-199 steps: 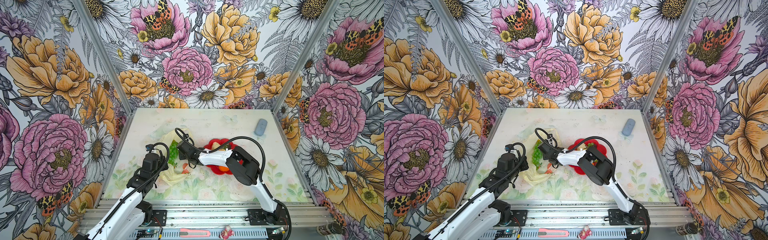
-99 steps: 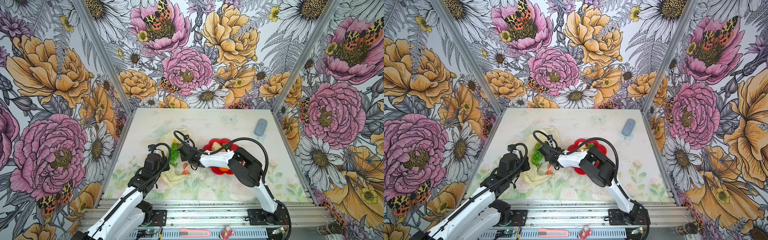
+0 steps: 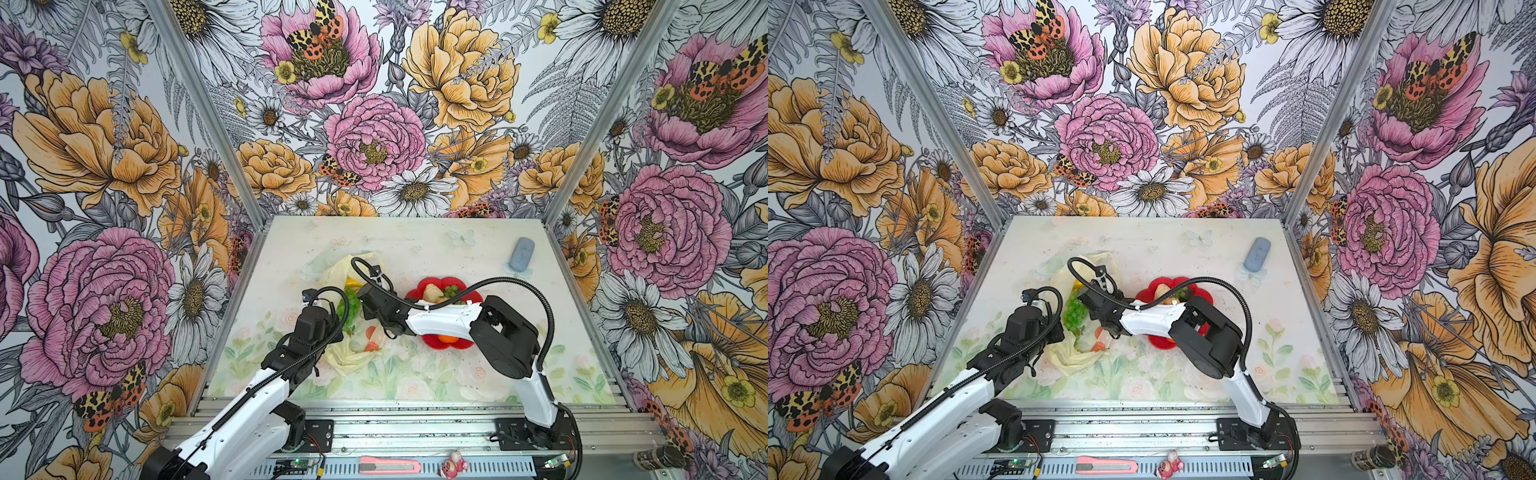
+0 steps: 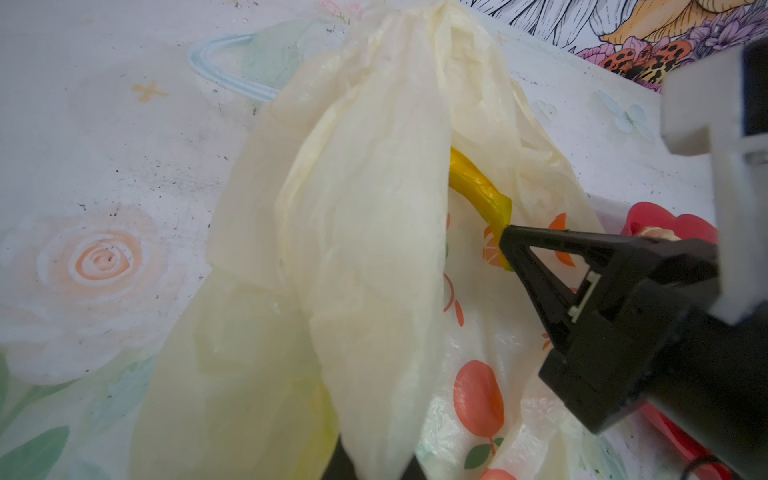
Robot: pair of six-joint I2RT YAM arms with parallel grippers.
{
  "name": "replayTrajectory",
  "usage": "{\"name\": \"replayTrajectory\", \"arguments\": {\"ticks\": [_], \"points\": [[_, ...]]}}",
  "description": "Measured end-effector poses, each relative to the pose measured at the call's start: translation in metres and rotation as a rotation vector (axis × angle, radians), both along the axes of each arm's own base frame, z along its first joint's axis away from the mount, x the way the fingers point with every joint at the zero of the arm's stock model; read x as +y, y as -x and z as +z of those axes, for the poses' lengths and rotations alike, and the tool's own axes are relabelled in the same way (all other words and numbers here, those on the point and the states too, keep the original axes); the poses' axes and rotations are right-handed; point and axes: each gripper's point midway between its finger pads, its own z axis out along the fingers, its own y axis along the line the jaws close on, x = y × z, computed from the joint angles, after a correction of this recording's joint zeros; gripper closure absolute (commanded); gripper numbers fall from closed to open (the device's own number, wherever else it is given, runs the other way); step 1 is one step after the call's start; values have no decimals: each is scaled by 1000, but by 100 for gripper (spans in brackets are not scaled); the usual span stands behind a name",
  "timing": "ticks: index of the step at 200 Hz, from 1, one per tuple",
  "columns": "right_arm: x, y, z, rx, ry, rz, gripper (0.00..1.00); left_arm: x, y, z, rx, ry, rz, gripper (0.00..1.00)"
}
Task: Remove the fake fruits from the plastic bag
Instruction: 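Lift the yellow banana out of the bag over the red bowl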
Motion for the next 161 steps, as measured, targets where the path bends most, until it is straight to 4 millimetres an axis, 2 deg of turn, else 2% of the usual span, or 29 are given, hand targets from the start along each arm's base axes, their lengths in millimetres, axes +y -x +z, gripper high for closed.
{"name": "replayTrajectory", "arguments": {"ticks": [48, 78, 106, 134, 161], "points": [[-9, 13, 18, -4, -44, 23, 98, 4, -5, 4, -9, -2, 24, 100], [-15, 26, 17, 8, -47, 42, 99, 4, -11, 9, -17, 3, 30, 100], [-21, 37, 7, 27, -33, 55, 100, 3, -16, 15, -30, 10, 36, 100], [-31, 47, 1, 39, -18, 62, 99, 15, -19, 16, -32, 12, 78, 100], [-42, 54, 11, 32, -27, 62, 100, 27, -21, 15, -30, 11, 121, 100]]}}
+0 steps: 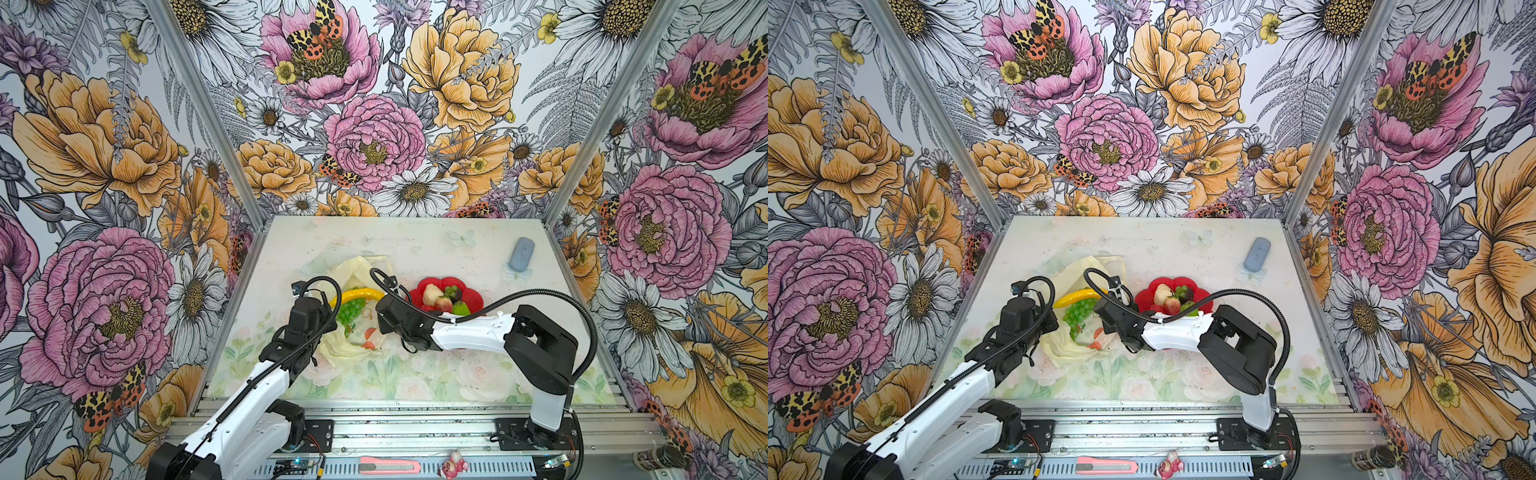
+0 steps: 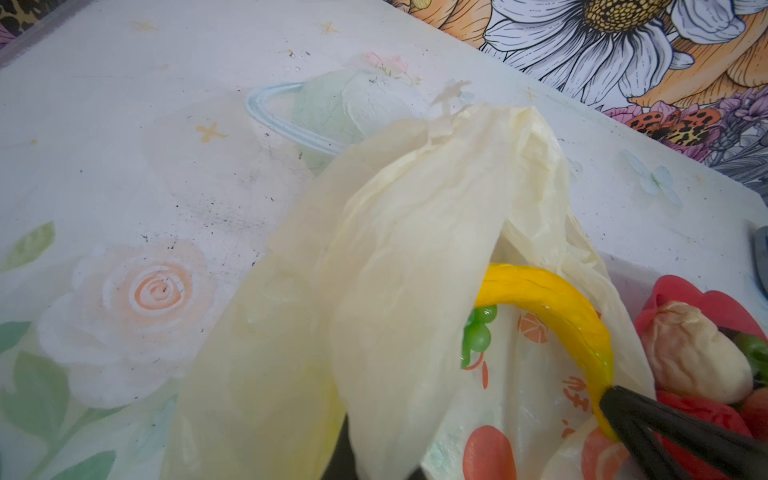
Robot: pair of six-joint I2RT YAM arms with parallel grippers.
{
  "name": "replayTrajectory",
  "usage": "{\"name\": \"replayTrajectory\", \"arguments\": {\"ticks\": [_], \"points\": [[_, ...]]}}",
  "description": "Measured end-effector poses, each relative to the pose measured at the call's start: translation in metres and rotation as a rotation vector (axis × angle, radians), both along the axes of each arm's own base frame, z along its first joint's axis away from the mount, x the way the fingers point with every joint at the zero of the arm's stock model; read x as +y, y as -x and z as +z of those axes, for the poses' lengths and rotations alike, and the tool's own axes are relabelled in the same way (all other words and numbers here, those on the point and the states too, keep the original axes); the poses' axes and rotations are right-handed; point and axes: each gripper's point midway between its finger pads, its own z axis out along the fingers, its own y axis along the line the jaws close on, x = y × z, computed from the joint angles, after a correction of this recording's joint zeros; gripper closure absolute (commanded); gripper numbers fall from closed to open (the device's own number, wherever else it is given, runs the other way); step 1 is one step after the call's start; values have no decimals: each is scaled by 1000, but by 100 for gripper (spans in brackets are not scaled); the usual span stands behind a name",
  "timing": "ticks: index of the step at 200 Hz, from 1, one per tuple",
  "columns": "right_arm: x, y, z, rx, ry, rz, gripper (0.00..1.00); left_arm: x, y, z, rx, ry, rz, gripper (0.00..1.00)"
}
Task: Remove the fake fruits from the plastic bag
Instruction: 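Lift the yellow banana out of the bag over the red bowl, then lower the yellow banana onto the red bowl and open the right gripper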
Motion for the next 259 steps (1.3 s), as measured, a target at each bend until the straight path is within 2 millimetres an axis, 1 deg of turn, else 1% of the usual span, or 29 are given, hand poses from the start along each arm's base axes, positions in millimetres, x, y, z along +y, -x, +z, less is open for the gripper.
{"name": "replayTrajectory", "arguments": {"ticks": [40, 73, 122, 154, 198, 233, 259], "points": [[-14, 6, 30, -39, -43, -11, 100, 1, -3, -2, 0, -3, 5, 100], [-27, 10, 44, -65, -54, -30, 99, 4, -4, -3, -6, -5, 13, 100], [-65, 16, 60, -97, -37, -84, 99, 9, -3, -7, -8, -4, 27, 100], [-97, 18, 74, -116, -30, -130, 100, 9, -3, -7, -9, -4, 27, 100], [-152, 14, 90, -132, -35, -227, 100, 10, -4, -6, -13, -1, 30, 100], [-198, 8, 94, -131, -34, -329, 100, 7, -5, -6, -15, 10, 16, 100], [-231, 2, 91, -120, -21, -411, 100, 5, -6, -6, -15, 12, 12, 100]]}}
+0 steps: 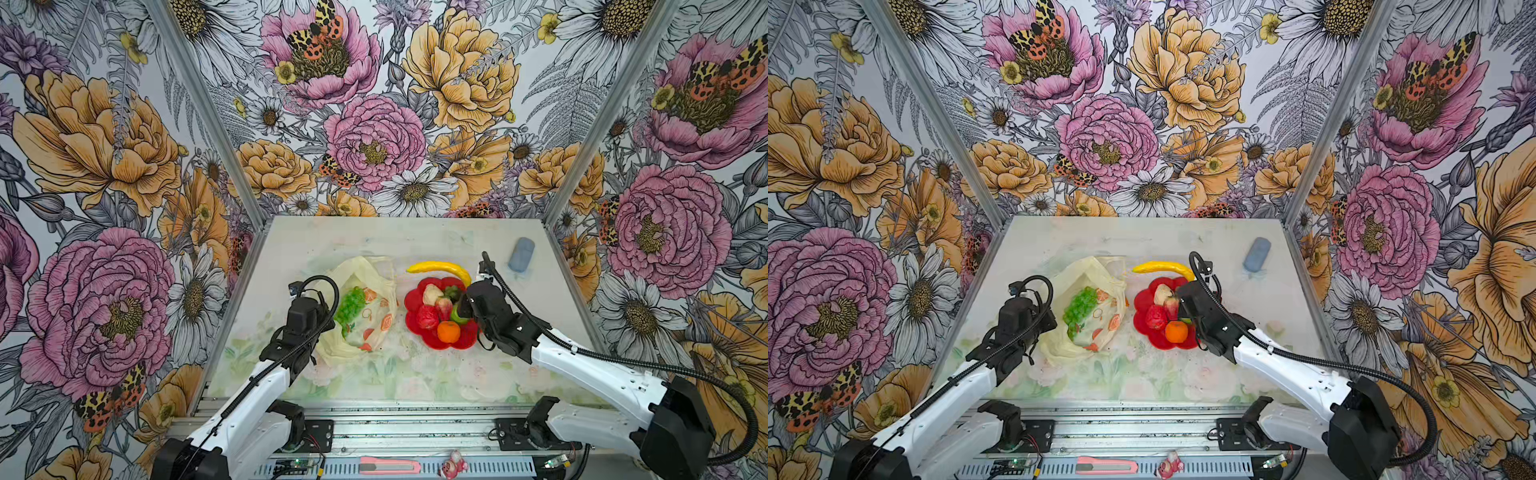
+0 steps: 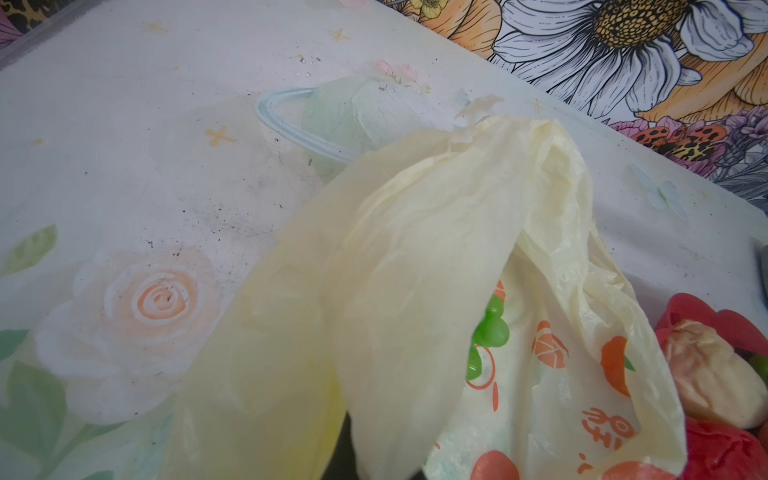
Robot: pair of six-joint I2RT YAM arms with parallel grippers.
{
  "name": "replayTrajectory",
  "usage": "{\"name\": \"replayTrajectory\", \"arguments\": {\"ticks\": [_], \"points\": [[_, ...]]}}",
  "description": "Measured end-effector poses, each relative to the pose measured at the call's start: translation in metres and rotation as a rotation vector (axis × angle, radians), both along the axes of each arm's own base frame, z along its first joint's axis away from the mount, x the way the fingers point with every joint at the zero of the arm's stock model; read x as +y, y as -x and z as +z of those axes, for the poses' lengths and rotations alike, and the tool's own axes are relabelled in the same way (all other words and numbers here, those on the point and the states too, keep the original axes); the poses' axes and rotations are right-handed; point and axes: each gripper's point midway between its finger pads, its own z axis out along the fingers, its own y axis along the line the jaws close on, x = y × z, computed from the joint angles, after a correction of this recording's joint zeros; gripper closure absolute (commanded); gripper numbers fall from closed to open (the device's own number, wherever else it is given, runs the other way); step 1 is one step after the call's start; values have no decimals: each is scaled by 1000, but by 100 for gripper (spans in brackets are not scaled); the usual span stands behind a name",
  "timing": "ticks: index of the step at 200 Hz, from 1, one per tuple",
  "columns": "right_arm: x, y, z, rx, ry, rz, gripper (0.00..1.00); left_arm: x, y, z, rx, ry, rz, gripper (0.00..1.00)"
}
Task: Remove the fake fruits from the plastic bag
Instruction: 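Lower the yellow banana onto the red bowl and open the right gripper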
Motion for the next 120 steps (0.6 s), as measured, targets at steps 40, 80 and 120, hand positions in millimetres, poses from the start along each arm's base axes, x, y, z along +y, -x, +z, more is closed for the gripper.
{"name": "replayTrajectory", "arguments": {"ticks": [40, 80, 120], "points": [[-31, -7, -16, 49, 8, -84, 100, -1, 0, 0, 0, 4, -5, 100], [-42, -14, -42, 120, 46, -123, 100, -2, 0, 0, -2, 6, -9, 100], [-44, -17, -65, 180, 53, -142, 100, -3, -1, 1, -5, 9, -11, 100]]}}
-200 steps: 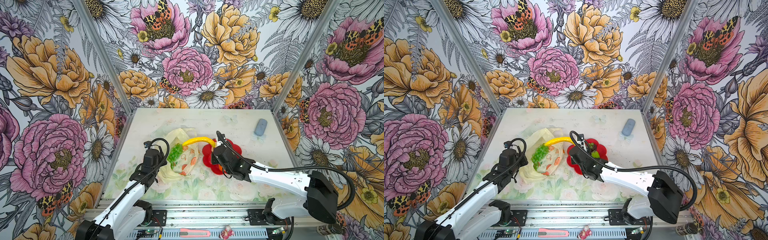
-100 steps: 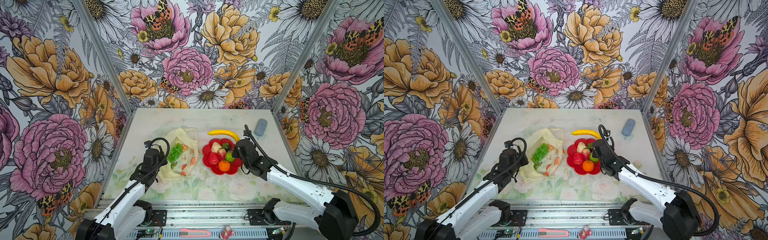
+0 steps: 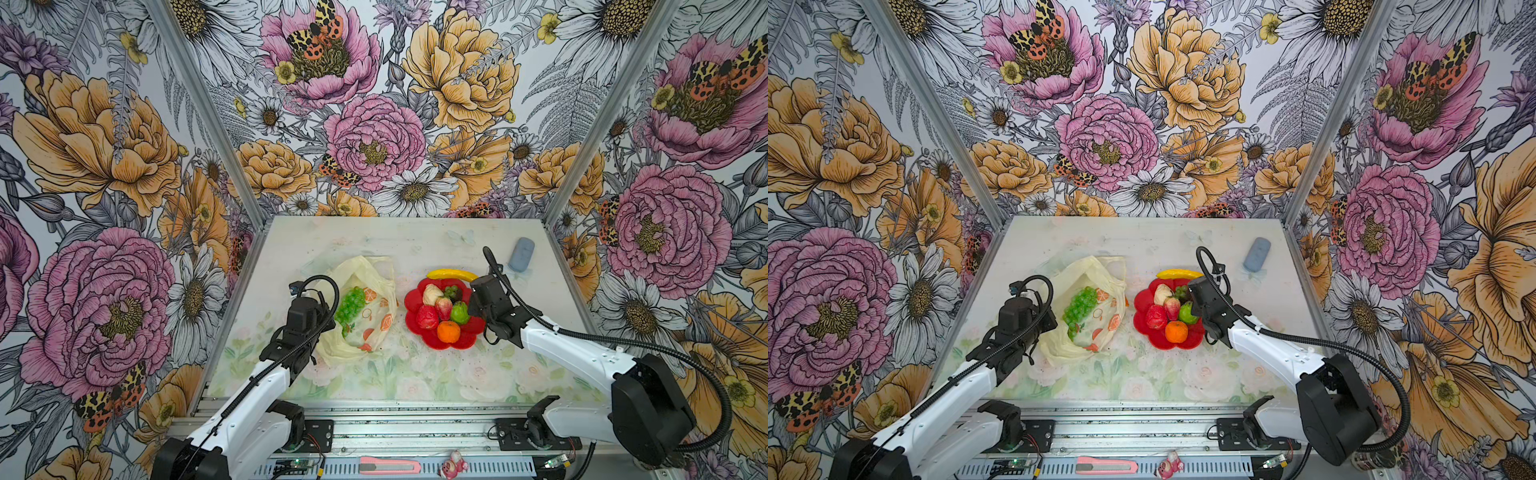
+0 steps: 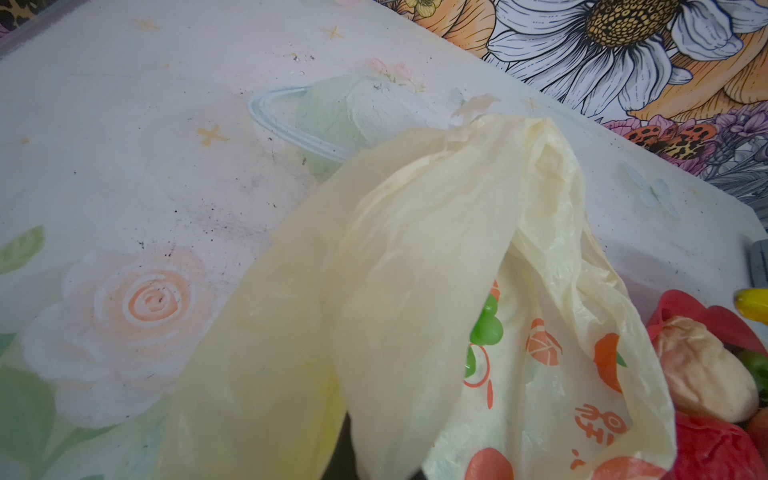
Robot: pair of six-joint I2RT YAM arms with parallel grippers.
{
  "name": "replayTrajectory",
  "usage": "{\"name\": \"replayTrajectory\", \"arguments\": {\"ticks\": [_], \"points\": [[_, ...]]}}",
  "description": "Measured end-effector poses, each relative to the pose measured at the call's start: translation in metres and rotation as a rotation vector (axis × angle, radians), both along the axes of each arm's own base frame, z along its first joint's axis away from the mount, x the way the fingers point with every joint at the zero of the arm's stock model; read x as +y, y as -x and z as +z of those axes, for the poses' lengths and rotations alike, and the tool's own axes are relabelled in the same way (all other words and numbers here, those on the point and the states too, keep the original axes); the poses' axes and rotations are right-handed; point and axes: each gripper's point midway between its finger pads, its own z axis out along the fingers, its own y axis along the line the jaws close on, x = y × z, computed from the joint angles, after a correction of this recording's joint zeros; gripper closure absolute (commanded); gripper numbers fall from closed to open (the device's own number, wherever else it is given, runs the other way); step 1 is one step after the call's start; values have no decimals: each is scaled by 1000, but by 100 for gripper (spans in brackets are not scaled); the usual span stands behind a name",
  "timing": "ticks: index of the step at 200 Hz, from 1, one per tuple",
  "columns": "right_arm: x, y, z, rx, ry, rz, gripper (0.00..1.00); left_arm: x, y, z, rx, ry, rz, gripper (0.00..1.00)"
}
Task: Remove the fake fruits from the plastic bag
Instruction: 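Lower the yellow banana onto the red bowl and open the right gripper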
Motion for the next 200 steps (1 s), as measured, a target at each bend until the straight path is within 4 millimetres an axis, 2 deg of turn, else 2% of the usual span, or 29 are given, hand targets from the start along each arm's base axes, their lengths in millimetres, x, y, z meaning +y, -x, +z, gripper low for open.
{"name": "replayTrajectory", "arguments": {"ticks": [108, 164, 200], "points": [[4, 10, -37, 96, -83, -55, 100, 0, -1, 1, -6, 2, 0, 100], [6, 10, -37, 99, -93, -56, 100, 0, -1, 0, -4, 1, 0, 100], [9, 13, -30, 86, -106, -43, 100, 0, -1, -2, 1, 0, 1, 100]]}}
